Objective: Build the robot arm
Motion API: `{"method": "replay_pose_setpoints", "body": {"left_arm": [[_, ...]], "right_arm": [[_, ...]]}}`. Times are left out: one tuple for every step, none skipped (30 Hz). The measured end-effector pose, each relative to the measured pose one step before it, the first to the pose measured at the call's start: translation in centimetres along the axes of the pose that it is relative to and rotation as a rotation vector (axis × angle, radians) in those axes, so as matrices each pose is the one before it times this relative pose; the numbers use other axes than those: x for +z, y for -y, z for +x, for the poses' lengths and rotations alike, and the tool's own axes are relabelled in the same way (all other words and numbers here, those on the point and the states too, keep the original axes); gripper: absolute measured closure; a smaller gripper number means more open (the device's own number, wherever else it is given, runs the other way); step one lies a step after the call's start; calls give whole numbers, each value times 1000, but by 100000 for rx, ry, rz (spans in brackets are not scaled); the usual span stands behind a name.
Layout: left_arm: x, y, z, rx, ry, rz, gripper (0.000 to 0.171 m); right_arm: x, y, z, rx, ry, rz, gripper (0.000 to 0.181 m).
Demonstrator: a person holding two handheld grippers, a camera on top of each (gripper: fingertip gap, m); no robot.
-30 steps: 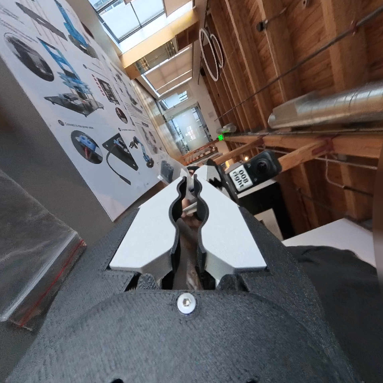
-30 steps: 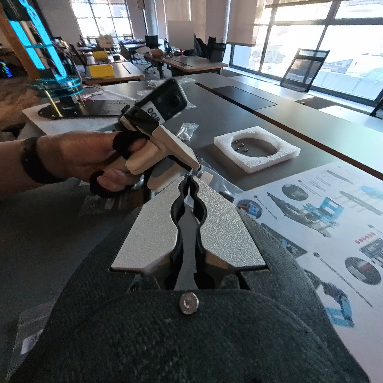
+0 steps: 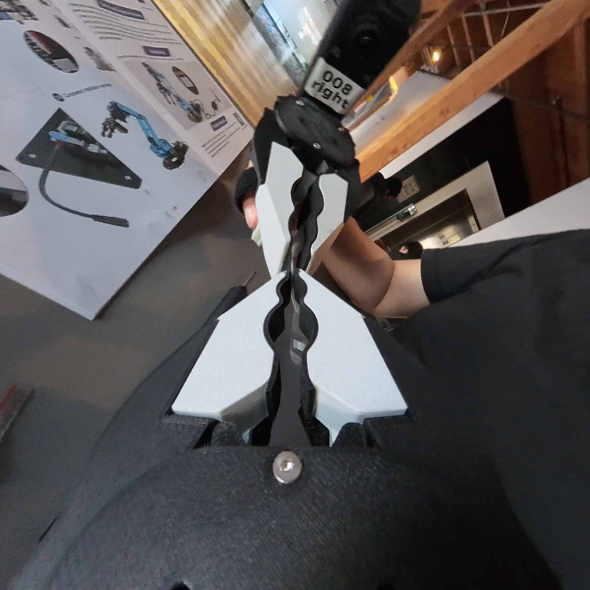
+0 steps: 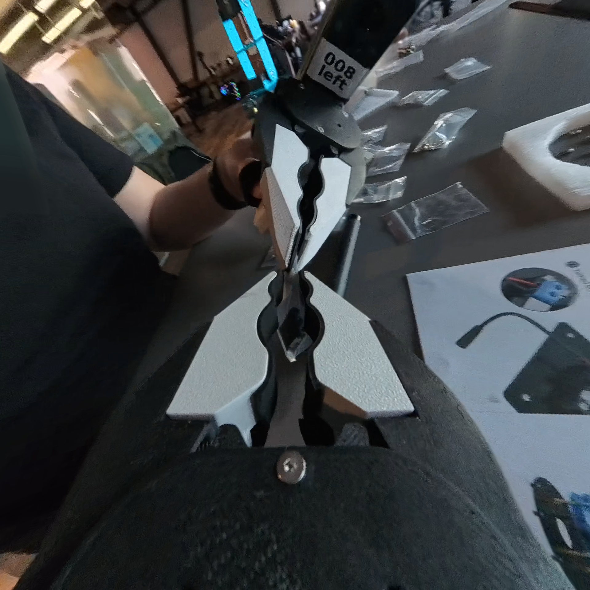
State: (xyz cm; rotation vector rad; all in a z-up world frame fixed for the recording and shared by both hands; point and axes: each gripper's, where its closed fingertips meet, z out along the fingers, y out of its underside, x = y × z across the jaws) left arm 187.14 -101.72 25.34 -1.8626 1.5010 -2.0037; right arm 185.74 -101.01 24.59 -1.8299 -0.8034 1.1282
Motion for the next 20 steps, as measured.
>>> {"method": "replay_pose_setpoints", "body": {"left_arm": [[17,13,333,615,-1825,-173,171],[-29,119,185,131,-1389,649,171],[-100,300,86,101,-1015,1875,171],[-215,513,146,169,-1475,3161,171],[-370,699,250,-146,-2011,4176,171],[-510,830,296,-160,-2056,4894,168],[-572,814,264,314,-1503,4576,166],[-544,590,70,1221,-22,3072,165],[-414,332,-92,1836,995,1514,165],[-252,295,71,899,-314,1519,164],[-102,488,586,-1034,-4053,3012,164],[29,632,940,-2780,-6947,4123,164],[141,490,831,-3098,-6570,3491,164],[220,237,411,-1928,-3723,2206,164],[292,-36,15,-306,-1102,859,164],[341,-179,-114,35,-313,191,163],[357,-92,-34,-576,-1044,759,161],[325,85,252,-1385,-3027,2014,160],[284,132,434,-2169,-4359,2289,161],[216,64,326,-2309,-3645,1554,160]], "right_arm": [[-125,74,-303,729,2767,1625,175],[-177,85,-193,1174,2383,1802,178],[-211,218,-150,2021,2433,2576,181],[-229,409,56,2416,1527,3780,181],[-307,451,156,2523,1145,3725,181],[-349,526,42,2160,1605,3668,181],[-334,776,-107,1763,2165,4609,181],[-294,967,-214,1260,2417,5595,181],[-238,904,-176,1174,1671,4923,181],[-191,702,-87,1198,1024,3688,181],[-158,545,-19,1017,661,2850,181],[-117,466,-252,785,2103,2582,181],[-70,494,-337,794,2406,2773,181],[-11,416,-353,766,2332,2442,181],[67,284,-309,495,1933,1733,181],[121,72,-107,150,527,493,181],[182,-75,-69,-166,352,-282,181],[165,38,-274,415,2018,681,181],[139,83,-272,1728,2406,953,181],[86,48,-191,1650,2170,747,181]]}}
